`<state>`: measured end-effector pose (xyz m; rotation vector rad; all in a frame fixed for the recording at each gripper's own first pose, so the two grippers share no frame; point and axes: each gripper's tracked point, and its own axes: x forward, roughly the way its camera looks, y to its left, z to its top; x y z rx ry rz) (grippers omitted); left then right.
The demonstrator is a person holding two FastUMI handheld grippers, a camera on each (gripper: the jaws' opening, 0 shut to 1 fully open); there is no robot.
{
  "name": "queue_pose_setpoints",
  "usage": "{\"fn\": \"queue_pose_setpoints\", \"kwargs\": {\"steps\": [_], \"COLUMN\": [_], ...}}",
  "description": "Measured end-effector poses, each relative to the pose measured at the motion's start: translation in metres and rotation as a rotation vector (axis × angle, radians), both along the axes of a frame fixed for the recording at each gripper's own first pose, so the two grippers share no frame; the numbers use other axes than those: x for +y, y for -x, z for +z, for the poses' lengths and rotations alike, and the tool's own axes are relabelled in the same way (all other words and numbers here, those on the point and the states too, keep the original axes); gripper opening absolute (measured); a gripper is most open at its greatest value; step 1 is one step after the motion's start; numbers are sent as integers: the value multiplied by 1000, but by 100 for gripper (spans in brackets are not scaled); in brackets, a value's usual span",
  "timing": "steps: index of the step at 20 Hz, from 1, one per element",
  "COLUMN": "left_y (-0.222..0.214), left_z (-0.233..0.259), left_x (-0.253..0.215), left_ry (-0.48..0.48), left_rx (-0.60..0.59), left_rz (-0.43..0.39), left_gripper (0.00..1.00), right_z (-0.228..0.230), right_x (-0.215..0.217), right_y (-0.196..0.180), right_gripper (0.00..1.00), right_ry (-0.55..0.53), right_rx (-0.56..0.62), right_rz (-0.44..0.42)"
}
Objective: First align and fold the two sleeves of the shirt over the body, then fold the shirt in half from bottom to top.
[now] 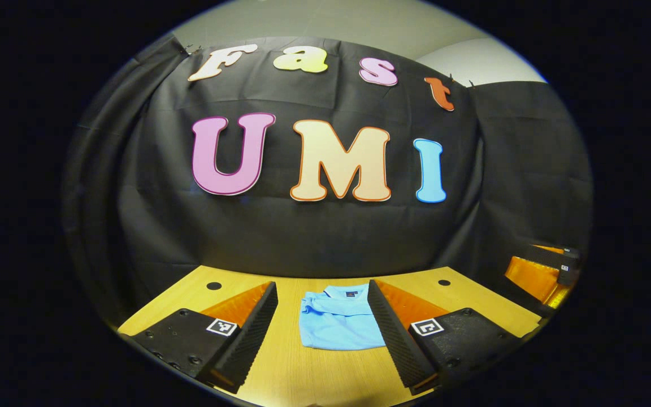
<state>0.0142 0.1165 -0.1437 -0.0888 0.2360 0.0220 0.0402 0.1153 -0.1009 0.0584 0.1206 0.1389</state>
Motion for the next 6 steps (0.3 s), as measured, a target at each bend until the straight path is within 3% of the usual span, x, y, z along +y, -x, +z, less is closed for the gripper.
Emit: {"fn": "queue_pose_setpoints", "kwargs": {"steps": [6], "left_y": [49], "left_z": [34], "left_x": [-11], "left_ry": [-6], "left_rx": [-15], "left_rz": [-8], "left_gripper": [95], "right_z": [25], "right_x": [12], "right_y": [51], "right_gripper": [98], "right_ry": [26], "right_rx": [-44], "right_rz": [35]}}
